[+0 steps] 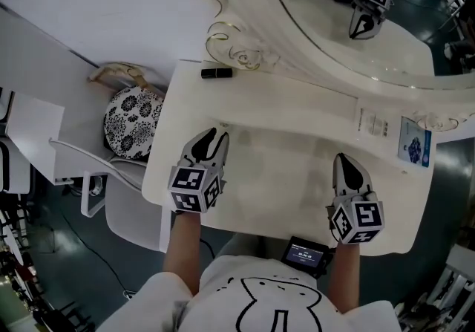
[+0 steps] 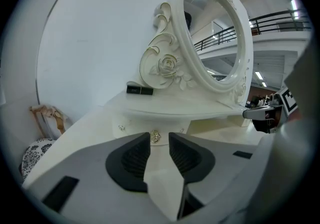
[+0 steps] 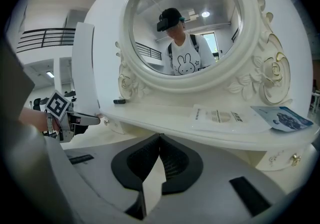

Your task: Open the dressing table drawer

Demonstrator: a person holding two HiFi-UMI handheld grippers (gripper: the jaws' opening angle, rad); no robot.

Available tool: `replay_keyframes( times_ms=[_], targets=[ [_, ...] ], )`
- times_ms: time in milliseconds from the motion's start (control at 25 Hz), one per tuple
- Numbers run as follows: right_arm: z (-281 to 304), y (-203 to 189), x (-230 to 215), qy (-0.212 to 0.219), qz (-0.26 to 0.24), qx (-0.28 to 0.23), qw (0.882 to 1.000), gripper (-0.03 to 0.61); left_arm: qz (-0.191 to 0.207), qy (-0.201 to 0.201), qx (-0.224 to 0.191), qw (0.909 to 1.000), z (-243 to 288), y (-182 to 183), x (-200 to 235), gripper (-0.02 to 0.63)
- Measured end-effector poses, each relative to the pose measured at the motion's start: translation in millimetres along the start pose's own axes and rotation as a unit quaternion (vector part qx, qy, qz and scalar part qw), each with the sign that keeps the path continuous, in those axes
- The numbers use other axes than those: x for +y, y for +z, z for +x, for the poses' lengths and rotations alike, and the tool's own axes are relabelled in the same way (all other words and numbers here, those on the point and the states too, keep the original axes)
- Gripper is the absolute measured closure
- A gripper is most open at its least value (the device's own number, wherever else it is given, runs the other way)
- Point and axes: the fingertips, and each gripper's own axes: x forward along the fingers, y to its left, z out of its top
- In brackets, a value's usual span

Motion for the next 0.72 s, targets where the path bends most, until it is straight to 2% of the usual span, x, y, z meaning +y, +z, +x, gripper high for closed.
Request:
replay_keyframes(
  times_ms=[240, 360, 560, 720],
  targets=[
    [8, -5, -3, -0.005, 0.012, -0.001, 1.000, 0.558, -0.006, -0.005, 0.021, 0.9997, 17, -7, 6, 0.477],
    [12, -4, -6, -0.009, 0.016, -0.005, 1.000, 0.558, -0.004, -0.005, 0.031, 0.9995, 25, -10, 7, 0.448],
    [13, -7, -7, -0.011, 0.016, 0.001, 1.000, 0.558, -0.009, 0.000, 0.034, 0.9994, 33, -10, 9, 0.448],
    [13, -11, -7, -0.012, 0.015, 0.004, 1.000, 0.558, 0.002, 0.004, 0.032, 0.9995, 35, -10, 10, 0.488]
  ],
)
